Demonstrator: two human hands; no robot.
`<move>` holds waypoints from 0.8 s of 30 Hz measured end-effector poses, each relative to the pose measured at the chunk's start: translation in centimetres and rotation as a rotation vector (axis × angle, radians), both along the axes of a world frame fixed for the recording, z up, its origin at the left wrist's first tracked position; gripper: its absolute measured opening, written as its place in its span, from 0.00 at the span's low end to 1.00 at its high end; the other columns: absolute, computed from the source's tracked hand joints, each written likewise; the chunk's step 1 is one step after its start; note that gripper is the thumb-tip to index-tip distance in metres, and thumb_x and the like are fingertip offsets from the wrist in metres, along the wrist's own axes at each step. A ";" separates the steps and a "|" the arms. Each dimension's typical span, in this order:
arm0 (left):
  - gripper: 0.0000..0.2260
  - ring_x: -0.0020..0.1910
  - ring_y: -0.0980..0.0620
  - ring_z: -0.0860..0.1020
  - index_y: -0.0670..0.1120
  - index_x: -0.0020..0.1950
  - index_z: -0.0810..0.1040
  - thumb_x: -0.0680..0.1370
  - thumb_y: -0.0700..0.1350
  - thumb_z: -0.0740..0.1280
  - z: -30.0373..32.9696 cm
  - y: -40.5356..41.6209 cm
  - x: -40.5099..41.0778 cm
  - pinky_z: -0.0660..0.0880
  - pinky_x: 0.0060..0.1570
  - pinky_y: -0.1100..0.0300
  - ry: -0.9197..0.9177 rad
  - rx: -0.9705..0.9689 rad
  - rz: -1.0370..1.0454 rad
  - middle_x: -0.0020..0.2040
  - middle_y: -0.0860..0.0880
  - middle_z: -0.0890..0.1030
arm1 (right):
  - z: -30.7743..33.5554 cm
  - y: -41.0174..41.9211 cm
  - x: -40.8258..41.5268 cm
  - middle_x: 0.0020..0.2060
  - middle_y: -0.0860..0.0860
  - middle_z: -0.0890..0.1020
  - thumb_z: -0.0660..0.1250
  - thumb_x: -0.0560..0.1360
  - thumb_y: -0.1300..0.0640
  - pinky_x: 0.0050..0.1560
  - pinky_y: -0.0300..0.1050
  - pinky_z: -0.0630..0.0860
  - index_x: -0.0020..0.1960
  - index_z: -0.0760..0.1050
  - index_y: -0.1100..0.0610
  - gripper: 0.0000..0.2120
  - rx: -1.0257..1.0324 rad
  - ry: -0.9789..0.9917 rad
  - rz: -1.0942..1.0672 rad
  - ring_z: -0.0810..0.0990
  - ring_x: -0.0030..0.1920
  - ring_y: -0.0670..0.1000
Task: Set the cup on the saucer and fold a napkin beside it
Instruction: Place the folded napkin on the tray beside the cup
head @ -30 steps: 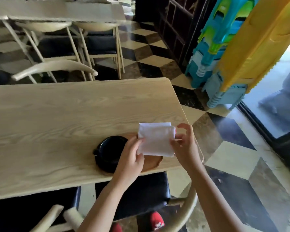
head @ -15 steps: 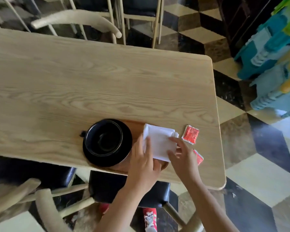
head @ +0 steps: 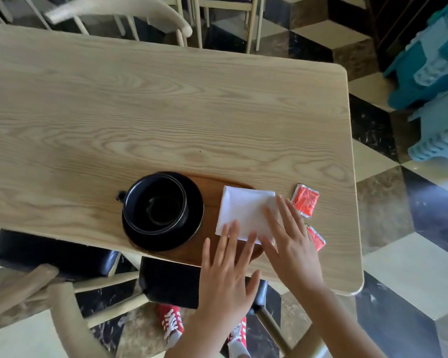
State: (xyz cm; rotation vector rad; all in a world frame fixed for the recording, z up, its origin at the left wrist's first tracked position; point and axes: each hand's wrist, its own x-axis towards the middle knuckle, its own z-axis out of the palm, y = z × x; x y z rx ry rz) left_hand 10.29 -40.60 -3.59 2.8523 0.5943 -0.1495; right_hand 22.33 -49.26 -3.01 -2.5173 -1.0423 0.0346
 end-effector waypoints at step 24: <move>0.28 0.73 0.42 0.60 0.49 0.72 0.63 0.74 0.56 0.62 0.5 2.8 0.0 0.70 0.62 0.46 -0.020 0.076 0.059 0.73 0.39 0.62 | -0.3 3.1 0.6 0.74 0.58 0.57 0.63 0.76 0.53 0.70 0.60 0.60 0.71 0.63 0.56 0.25 -0.186 0.062 0.158 0.54 0.74 0.59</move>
